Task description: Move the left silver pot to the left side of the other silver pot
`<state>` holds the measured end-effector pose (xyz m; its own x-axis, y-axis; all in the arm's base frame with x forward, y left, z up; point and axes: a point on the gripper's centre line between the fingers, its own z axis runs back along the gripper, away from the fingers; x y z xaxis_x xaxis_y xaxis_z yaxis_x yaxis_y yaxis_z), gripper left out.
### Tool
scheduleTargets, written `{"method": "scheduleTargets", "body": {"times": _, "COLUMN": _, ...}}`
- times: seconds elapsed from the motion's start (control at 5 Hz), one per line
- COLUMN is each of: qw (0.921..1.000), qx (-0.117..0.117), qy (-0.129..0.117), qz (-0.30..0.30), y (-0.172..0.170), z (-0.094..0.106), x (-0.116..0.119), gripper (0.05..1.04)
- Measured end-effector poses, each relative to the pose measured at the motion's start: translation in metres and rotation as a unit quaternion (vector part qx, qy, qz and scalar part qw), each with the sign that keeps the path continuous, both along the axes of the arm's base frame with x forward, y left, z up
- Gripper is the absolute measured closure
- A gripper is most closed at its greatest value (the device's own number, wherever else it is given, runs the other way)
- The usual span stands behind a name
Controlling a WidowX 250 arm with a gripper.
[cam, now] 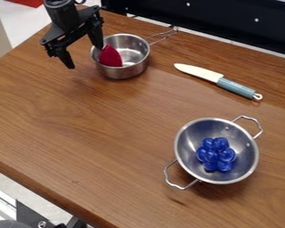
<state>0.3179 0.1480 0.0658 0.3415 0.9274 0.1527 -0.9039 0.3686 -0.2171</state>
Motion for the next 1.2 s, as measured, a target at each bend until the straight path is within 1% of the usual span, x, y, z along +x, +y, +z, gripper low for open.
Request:
{"method": "scheduleTargets", "body": {"times": 0.2, "qw": 1.0000, "qx": 0.003, "qy": 0.007, "qz": -0.005, "y": 0.001, "z": -0.002, "x": 0.002, "gripper": 0.087}}
{"method": "scheduleTargets", "body": {"times": 0.4, "qw": 0.9994, "qx": -0.001, "qy": 0.030, "qz": -0.020, "y": 0.000, "z": -0.008, "x": 0.012, "gripper": 0.087}}
{"method": "scheduleTargets", "body": {"times": 0.6, "qw": 0.9990, "qx": 0.001, "qy": 0.036, "qz": -0.026, "y": 0.000, "z": -0.009, "x": 0.015, "gripper": 0.087}}
{"method": "scheduleTargets", "body": {"times": 0.8, "qw": 0.9983, "qx": 0.000, "qy": 0.049, "qz": -0.034, "y": -0.002, "z": -0.015, "x": 0.017, "gripper": 0.087}}
{"method": "scheduleTargets", "body": {"times": 1.0, "qw": 0.9969, "qx": -0.001, "qy": 0.067, "qz": -0.042, "y": -0.003, "z": -0.020, "x": 0.019, "gripper": 0.087}}
{"method": "scheduleTargets", "body": {"times": 1.2, "qw": 0.9961, "qx": 0.002, "qy": 0.075, "qz": -0.048, "y": -0.004, "z": -0.025, "x": 0.018, "gripper": 0.118}}
